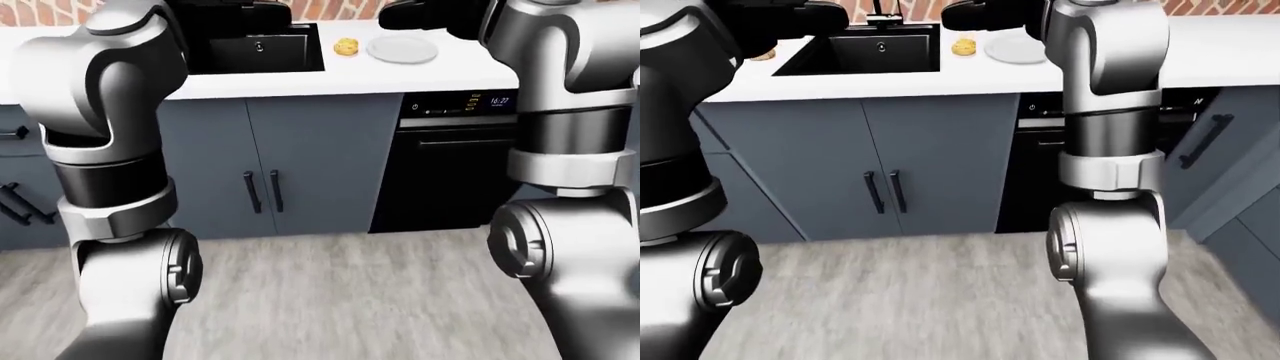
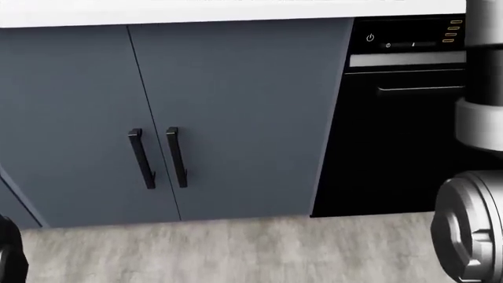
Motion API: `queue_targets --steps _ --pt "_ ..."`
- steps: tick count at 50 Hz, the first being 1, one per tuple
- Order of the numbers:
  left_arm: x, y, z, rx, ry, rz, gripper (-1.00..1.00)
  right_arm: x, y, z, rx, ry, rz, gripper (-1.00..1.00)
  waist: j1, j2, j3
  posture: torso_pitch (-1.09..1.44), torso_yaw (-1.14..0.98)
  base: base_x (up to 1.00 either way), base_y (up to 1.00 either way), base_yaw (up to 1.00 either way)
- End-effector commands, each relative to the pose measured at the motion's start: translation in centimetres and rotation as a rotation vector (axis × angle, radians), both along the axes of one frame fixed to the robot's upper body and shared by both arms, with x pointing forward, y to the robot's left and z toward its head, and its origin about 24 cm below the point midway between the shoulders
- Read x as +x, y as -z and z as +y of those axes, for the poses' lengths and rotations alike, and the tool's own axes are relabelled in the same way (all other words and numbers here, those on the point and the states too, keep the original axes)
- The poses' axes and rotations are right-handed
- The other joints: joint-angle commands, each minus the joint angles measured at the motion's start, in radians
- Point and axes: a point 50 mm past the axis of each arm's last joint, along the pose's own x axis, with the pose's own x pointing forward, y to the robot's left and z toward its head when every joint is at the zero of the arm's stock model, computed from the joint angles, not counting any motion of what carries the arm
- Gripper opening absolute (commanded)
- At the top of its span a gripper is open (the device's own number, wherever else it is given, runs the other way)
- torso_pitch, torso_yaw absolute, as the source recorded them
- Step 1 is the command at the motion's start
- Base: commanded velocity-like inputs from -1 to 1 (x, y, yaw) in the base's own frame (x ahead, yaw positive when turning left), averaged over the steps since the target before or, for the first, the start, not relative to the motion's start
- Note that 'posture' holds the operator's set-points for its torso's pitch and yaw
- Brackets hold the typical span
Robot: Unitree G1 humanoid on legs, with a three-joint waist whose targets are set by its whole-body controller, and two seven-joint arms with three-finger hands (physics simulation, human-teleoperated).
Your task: Place the pastries on the plates.
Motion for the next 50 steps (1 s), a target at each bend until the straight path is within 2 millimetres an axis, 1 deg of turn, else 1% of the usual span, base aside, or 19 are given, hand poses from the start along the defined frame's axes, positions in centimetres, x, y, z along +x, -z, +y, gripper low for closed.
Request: queue_targets --steps 1,2,8,19,26,29,30,32,34,35,37,40,44,45,47,48,49,50 --pt "-1.07 -2.22 0.04 -0.006 -0.002 -0.102 1.0 -1.18 -2.56 0.15 0.016 -0.021 -0.112 1.0 0.0 0.0 -0.035 0.0 0.0 0.0 0.0 0.0" --pt "-1.07 -2.07 -0.12 -0.008 0.004 -0.093 1.0 -1.26 -2.56 0.37 -0.011 -0.027 -0.115 1.0 0.0 0.0 -0.034 0.0 0.0 0.0 0.0 0.0" --pt "-0.92 -1.93 -0.12 -0.006 0.004 -0.091 1.0 -1.1 -2.16 0.27 -0.007 -0.037 -0.096 1.0 -0.001 0.0 -0.033 0.0 0.0 0.0 0.0 0.0" --pt "-1.3 -2.57 -0.1 0.007 -0.005 -0.109 1.0 -1.09 -2.02 0.38 -0.006 -0.051 -0.085 1.0 -0.001 0.0 -0.032 0.0 0.0 0.0 0.0 0.0" --pt "-0.95 -2.03 -0.16 0.017 0.005 -0.113 1.0 -1.05 -1.91 0.45 -0.006 -0.057 -0.082 1.0 0.001 0.0 -0.032 0.0 0.0 0.0 0.0 0.0" --pt "-1.08 -2.11 -0.2 0.015 0.006 -0.112 1.0 -1.05 -1.83 0.42 -0.006 -0.058 -0.08 1.0 0.001 0.0 -0.032 0.0 0.0 0.02 0.0 0.0" --pt "-1.13 -2.14 -0.22 0.016 0.007 -0.111 1.0 -1.08 -1.9 0.45 -0.006 -0.058 -0.08 1.0 0.0 0.004 -0.057 0.0 0.0 0.07 0.0 0.0" --pt "-1.18 -2.16 -0.22 0.015 0.008 -0.111 1.0 -1.08 -1.93 0.5 -0.007 -0.06 -0.079 1.0 0.0 0.006 -0.054 0.0 0.0 0.1 0.0 0.0" --pt "-1.13 -2.09 -0.22 0.015 0.009 -0.109 1.0 -1.06 -1.87 0.48 -0.009 -0.059 -0.078 1.0 0.0 0.006 -0.047 0.0 0.0 0.17 0.0 0.0" --pt "-1.19 -2.25 -0.18 0.019 0.002 -0.116 1.0 -1.04 -1.81 0.48 -0.011 -0.06 -0.078 1.0 0.0 0.004 -0.04 0.0 0.0 0.2 0.0 0.0" --pt "-1.16 -2.21 -0.17 0.015 0.003 -0.11 1.0 -1.01 -1.82 0.47 -0.011 -0.061 -0.078 1.0 0.0 -0.002 -0.035 0.0 0.0 0.21 0.0 0.0" --pt "-1.21 -2.38 -0.11 0.023 -0.007 -0.117 1.0 -0.98 -1.81 0.5 -0.011 -0.062 -0.076 1.0 0.0 -0.007 -0.037 0.0 0.0 0.21 0.0 0.0" --pt "-1.02 -2.18 -0.11 0.02 -0.005 -0.113 1.0 -1.03 -1.85 0.45 -0.01 -0.057 -0.076 1.0 -0.001 0.012 -0.039 0.0 0.0 0.21 0.0 0.0" --pt "-1.0 -2.2 -0.07 0.018 -0.006 -0.113 1.0 -1.04 -1.85 0.48 -0.011 -0.058 -0.076 1.0 -0.002 0.026 -0.04 0.0 0.0 0.21 0.0 0.0" --pt "-1.01 -2.15 -0.16 0.019 -0.001 -0.111 1.0 -1.05 -1.93 0.49 -0.009 -0.059 -0.077 1.0 0.0 0.07 -0.038 0.0 0.0 0.21 0.0 0.0" --pt "-1.06 -2.2 -0.18 0.02 0.0 -0.111 1.0 -1.06 -1.94 0.49 -0.009 -0.059 -0.077 1.0 -0.008 0.051 -0.039 0.0 0.0 0.21 0.0 0.0" --pt "-1.04 -2.18 -0.16 0.021 0.0 -0.112 1.0 -1.06 -1.95 0.47 -0.009 -0.059 -0.077 1.0 -0.007 0.052 -0.045 0.0 0.0 0.21 0.0 0.0" --pt "-1.07 -2.18 -0.18 0.021 0.001 -0.111 1.0 -1.07 -1.95 0.47 -0.01 -0.059 -0.077 1.0 -0.009 0.06 -0.043 0.0 0.0 0.2 0.0 0.0"
